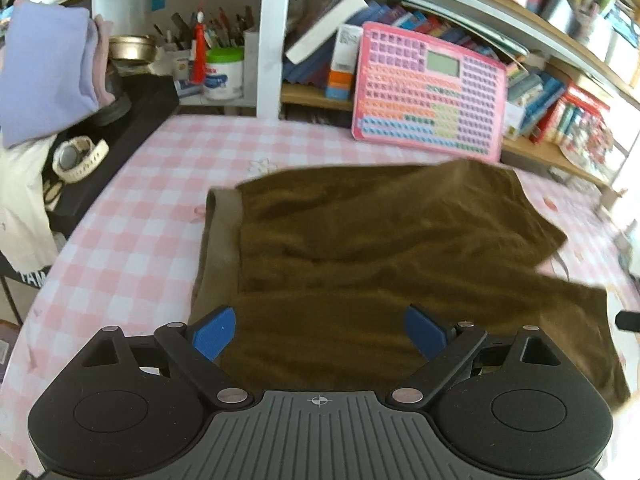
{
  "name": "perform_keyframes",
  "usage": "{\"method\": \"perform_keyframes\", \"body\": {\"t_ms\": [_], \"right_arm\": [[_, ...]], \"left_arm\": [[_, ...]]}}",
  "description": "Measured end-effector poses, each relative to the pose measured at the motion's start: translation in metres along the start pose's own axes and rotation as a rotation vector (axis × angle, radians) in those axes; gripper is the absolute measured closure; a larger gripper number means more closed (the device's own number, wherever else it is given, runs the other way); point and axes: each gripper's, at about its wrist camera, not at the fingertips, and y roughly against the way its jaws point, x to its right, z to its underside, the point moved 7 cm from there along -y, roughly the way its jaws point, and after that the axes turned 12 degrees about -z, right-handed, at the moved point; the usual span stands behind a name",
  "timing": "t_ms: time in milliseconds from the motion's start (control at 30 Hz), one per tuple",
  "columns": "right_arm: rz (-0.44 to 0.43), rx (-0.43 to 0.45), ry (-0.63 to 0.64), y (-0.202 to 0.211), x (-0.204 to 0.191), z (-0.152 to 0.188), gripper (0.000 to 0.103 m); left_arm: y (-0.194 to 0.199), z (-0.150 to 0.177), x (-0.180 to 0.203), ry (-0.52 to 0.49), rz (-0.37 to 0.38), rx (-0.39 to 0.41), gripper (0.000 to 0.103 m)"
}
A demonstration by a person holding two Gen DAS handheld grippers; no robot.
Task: Fold clothes
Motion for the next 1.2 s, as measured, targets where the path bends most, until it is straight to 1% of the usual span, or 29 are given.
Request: {"method": "perform_keyframes", "body": {"t_ms": [200, 267, 500, 567, 667, 733, 833, 867, 933, 1033, 1100, 1200], "right_arm": [[-0.068, 0.006, 0.106, -0.03, 0.046, -0.063, 0.013], [-0.094, 0.001, 0.147, -0.043, 0.059, -0.082, 0.013], [-0.185, -0.022, 0.293, -0.091, 0.099, -0.145, 0.013], [-0.214, -0.036, 0.336, -0.107, 0.105, -0.157, 0.013], [-0.258, -0.055, 0.37, -0.126, 0.111, -0.171, 0.013], [-0.281, -0.067, 0.369, -0.139, 0.118, -0.18, 0.015], [-0.287, -0.077, 0.352, -0.155, 0.13, -0.189, 0.017], [-0.292, -0.085, 0.346, -0.161, 0.133, -0.19, 0.018], [-0.302, -0.103, 0.335, -0.172, 0.139, -0.192, 0.031], [-0.316, -0.127, 0.321, -0.189, 0.147, -0.195, 0.044], [-0.318, -0.133, 0.319, -0.2, 0.149, -0.198, 0.046], [-0.31, -0.13, 0.308, -0.213, 0.153, -0.203, 0.047]], "left_arm": [[-0.013, -0.039, 0.011, 0.019, -0.089, 0.042, 0.009], [-0.016, -0.051, 0.014, 0.018, -0.096, 0.067, 0.009], [-0.042, -0.087, 0.02, -0.08, -0.171, 0.116, 0.009], [-0.053, -0.094, 0.02, -0.093, -0.178, 0.114, 0.009], [-0.067, -0.1, 0.019, -0.098, -0.15, 0.102, 0.009], [-0.077, -0.103, 0.02, -0.111, -0.143, 0.096, 0.009], [-0.088, -0.103, 0.019, -0.131, -0.165, 0.085, 0.009], [-0.092, -0.103, 0.018, -0.136, -0.17, 0.077, 0.009], [-0.099, -0.103, 0.017, -0.147, -0.18, 0.061, 0.009], [-0.111, -0.102, 0.015, -0.164, -0.195, 0.036, 0.01], [-0.119, -0.102, 0.014, -0.175, -0.205, 0.019, 0.01], [-0.13, -0.103, 0.01, -0.186, -0.224, 0.001, 0.01]]}}
